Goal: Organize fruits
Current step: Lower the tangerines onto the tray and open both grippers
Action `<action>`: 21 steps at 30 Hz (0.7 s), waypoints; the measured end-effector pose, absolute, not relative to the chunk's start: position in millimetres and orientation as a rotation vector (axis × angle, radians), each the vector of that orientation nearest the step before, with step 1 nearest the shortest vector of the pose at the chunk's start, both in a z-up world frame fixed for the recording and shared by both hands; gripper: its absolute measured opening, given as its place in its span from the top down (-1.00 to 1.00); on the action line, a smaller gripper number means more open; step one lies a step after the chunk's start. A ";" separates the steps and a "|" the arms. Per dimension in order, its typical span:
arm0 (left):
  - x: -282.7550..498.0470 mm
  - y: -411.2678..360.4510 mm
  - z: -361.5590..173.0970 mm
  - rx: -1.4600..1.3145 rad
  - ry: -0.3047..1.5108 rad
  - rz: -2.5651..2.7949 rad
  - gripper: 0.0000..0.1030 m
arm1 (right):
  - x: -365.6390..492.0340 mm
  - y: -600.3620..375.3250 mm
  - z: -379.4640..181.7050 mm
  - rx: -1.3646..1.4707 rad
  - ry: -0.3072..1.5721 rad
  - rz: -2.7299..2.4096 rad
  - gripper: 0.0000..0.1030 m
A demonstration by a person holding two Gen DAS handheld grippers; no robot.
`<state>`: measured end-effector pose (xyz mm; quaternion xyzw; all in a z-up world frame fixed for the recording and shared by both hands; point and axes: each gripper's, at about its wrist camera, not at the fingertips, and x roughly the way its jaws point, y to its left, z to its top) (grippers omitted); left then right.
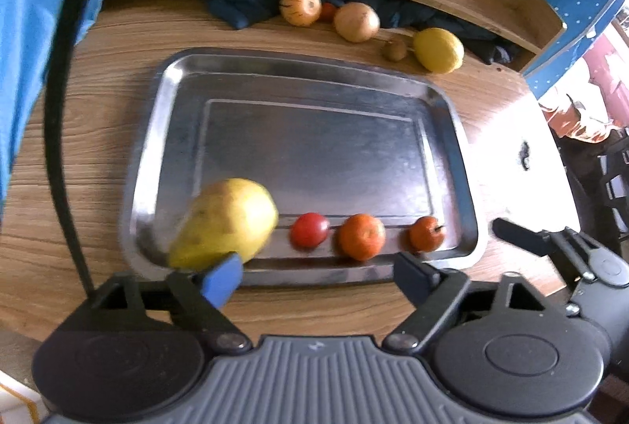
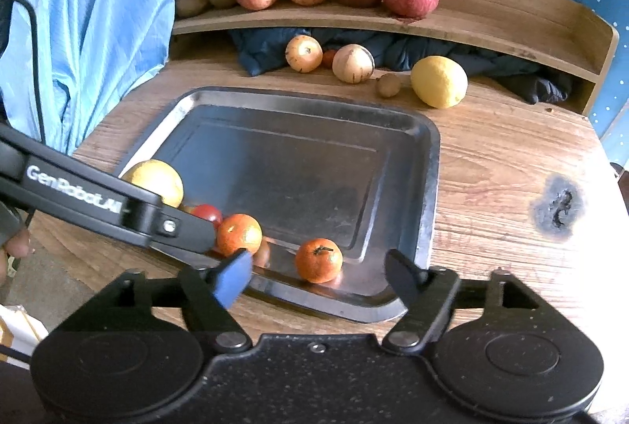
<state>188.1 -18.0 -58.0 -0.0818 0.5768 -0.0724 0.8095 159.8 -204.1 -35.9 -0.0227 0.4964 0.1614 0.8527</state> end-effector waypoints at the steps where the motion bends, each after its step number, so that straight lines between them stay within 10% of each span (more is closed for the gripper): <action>1: 187.1 -15.6 -57.4 -0.164 1.240 -0.150 -0.88 | 159.8 -204.0 -34.7 -0.047 1.045 0.340 -0.81; 21: 190.6 23.1 -64.6 -0.022 1.338 0.021 -0.99 | 170.4 -185.5 -41.2 -0.133 1.158 0.373 -0.99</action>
